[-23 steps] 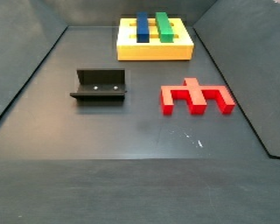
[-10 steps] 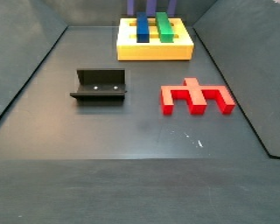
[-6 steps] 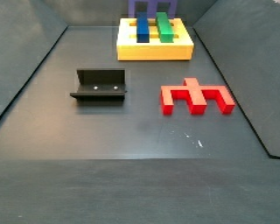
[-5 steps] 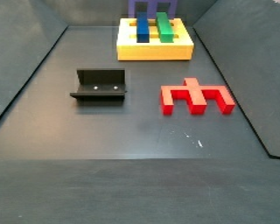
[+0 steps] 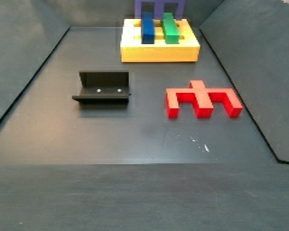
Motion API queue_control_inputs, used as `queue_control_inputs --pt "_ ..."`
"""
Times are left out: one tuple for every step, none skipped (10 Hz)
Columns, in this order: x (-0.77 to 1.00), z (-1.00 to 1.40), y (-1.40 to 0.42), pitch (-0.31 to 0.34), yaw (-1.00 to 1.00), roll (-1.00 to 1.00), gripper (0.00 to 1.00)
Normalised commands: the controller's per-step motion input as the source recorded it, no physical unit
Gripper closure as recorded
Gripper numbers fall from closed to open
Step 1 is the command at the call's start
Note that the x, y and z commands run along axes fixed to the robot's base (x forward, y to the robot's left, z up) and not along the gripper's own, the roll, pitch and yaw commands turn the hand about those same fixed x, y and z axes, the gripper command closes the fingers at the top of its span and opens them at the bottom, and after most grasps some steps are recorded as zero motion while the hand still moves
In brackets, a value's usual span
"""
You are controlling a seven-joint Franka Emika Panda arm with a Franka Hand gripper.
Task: Pick up the purple object. Move up. Move to above the board. Insert the purple object.
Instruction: Insert the purple object.
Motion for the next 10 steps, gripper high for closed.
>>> queue_control_inputs --pt "0.02 -0.01 0.00 0.000 0.00 0.00 1.00" --pt "0.03 -0.09 -0.01 -0.024 0.00 0.00 1.00" --pt "0.13 -0.11 -0.03 -0.020 0.00 0.00 1.00" --pt "0.19 -0.14 -0.05 0.000 -0.03 0.00 1.00" --pt "0.25 -0.15 -0.08 0.000 -0.08 0.00 1.00" --pt "0.22 -0.17 -0.06 0.000 -0.08 0.00 1.00" --pt "0.17 -0.17 -0.04 0.000 -0.07 0.01 1.00" --pt "0.10 -0.17 -0.01 0.000 -0.07 0.04 1.00" --pt "0.01 -0.17 0.00 0.010 -0.06 0.08 1.00" --pt "0.00 -0.16 0.00 0.019 -0.06 0.11 1.00"
